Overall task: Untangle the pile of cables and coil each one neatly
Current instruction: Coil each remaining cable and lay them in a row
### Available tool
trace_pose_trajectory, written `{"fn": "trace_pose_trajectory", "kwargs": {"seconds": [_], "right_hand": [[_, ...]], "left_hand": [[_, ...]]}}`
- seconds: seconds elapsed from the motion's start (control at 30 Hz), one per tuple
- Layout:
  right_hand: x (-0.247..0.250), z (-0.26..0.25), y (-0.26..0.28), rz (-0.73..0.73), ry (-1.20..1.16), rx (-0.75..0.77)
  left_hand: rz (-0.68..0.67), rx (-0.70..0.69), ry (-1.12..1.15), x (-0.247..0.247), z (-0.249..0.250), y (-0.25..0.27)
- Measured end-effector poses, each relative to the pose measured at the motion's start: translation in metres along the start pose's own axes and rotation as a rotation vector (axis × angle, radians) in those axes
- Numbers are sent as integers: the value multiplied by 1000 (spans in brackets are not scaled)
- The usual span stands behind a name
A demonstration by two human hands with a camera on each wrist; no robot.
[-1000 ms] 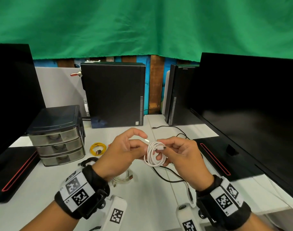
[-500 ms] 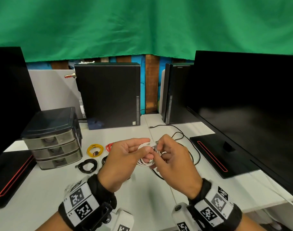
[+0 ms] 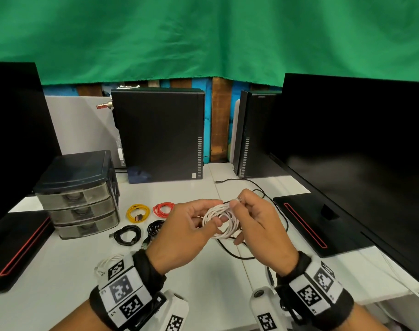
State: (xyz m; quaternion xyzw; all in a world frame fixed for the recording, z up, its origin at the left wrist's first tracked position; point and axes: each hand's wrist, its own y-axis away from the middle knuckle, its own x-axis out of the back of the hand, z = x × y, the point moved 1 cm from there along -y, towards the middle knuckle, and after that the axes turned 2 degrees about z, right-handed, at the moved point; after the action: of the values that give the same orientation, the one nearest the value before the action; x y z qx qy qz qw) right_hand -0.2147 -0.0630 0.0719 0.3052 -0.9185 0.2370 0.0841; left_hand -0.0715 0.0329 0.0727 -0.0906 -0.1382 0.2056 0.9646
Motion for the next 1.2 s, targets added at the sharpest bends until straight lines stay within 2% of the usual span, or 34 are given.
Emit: {"fn": "trace_pose_trajectory", "kwargs": {"seconds": [0.1,0.2,0.27,0.43,0.63,0.77,0.87,0.97,1.1,1.2], "right_hand": [[0,-3,-2,63,-168,-97],[1,-2,-2,26,-181,-61],[0,1,-3,10,-176,-38],[-2,4,-2,-28,-202,-28],[-3,7,-2,-126,-202,-12],[-6,9,-3,-109,-169,-20],[-11,15,-3,-109,-131,-47],[-17,22,-2,-93,-140,-93],[-27,24,-9,-58,-213,-205],[-39,31,-28,-42,-198,-294]], "left_hand": [[-1,43,92,4,-1,-3],[-24,58,143,7,1,-3],[12,36,122,8,1,-3],[114,-86,-168,10,-11,-5],[-138,-88,-135,9,-6,-3],[-39,-183,-357,14,-16,-7],[-18,-204,-485,16,-22,-9],[-71,-162,-522,19,-23,-12],[-142,-18,-480,36,-26,-21],[-40,67,-486,63,-24,-29]]}}
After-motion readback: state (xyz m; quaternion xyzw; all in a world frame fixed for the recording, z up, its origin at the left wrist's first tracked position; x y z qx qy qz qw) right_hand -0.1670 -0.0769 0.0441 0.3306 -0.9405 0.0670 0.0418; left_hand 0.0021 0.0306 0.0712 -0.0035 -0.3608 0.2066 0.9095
